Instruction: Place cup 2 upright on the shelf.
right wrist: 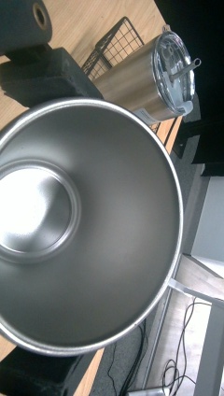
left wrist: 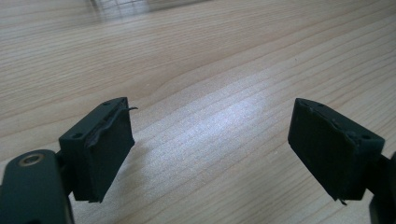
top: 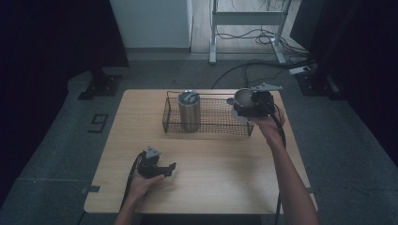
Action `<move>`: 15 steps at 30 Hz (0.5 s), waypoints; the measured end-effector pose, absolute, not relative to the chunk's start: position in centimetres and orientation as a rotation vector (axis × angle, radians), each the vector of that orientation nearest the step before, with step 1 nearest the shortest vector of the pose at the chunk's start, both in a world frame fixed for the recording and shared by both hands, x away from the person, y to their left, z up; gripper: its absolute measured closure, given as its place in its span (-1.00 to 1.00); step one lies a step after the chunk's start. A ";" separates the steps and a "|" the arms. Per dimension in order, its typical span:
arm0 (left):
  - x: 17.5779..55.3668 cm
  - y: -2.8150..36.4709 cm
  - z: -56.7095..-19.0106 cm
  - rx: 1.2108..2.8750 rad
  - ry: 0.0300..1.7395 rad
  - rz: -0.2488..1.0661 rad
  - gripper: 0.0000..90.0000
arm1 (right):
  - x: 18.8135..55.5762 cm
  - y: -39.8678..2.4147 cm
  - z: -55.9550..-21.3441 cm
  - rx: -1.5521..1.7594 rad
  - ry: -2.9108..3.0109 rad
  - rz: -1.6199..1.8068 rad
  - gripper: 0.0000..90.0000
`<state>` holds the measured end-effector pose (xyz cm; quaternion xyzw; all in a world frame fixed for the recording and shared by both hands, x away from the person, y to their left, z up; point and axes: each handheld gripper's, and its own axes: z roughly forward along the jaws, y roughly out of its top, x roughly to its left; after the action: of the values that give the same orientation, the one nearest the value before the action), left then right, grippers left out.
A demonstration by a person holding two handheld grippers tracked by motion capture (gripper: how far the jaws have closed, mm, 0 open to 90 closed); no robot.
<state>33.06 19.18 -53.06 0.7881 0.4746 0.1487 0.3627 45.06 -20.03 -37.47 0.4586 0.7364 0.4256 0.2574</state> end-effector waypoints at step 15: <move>33.1 19.4 -53.1 2.030 1.226 0.377 -0.69 | 47.4 -19.6 -38.3 1.275 2.012 1.144 -0.85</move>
<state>33.09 19.38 -53.10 0.7881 0.4760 0.1463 0.3618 47.42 -19.60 -38.25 0.4674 0.7379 0.4195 0.2470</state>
